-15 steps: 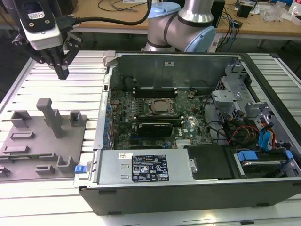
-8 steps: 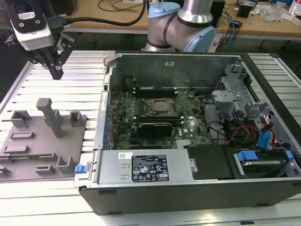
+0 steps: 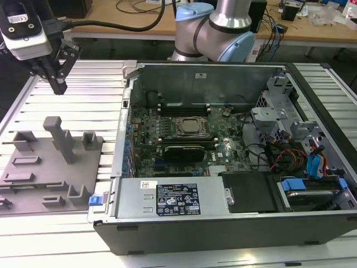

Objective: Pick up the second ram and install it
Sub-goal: 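Reach for the second ram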

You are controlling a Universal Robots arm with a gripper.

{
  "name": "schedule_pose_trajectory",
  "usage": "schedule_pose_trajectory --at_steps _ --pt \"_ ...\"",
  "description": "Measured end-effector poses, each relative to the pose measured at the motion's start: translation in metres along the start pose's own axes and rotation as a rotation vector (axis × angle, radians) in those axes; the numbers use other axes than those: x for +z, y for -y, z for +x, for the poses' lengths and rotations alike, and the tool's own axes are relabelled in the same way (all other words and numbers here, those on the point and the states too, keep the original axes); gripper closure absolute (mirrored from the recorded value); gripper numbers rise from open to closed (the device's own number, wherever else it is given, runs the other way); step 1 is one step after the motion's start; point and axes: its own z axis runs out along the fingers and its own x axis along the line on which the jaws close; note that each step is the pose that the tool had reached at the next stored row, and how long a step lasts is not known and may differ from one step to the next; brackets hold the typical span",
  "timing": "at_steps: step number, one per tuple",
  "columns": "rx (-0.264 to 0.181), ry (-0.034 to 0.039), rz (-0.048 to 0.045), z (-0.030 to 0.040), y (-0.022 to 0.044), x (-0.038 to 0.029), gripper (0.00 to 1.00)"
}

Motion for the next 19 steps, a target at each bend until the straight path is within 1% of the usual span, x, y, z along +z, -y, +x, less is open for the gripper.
schedule_pose_trajectory --at_steps 6,13,15,19 --pt "0.0 0.0 -0.0001 0.0102 0.0008 0.0002 0.89" --pt "0.0 0.0 -0.0001 0.0178 0.0014 0.0004 0.89" --pt "0.0 0.0 0.0 0.0218 0.0017 0.0005 0.89" --pt "0.0 0.0 0.0 0.0322 0.0025 0.0008 0.89"
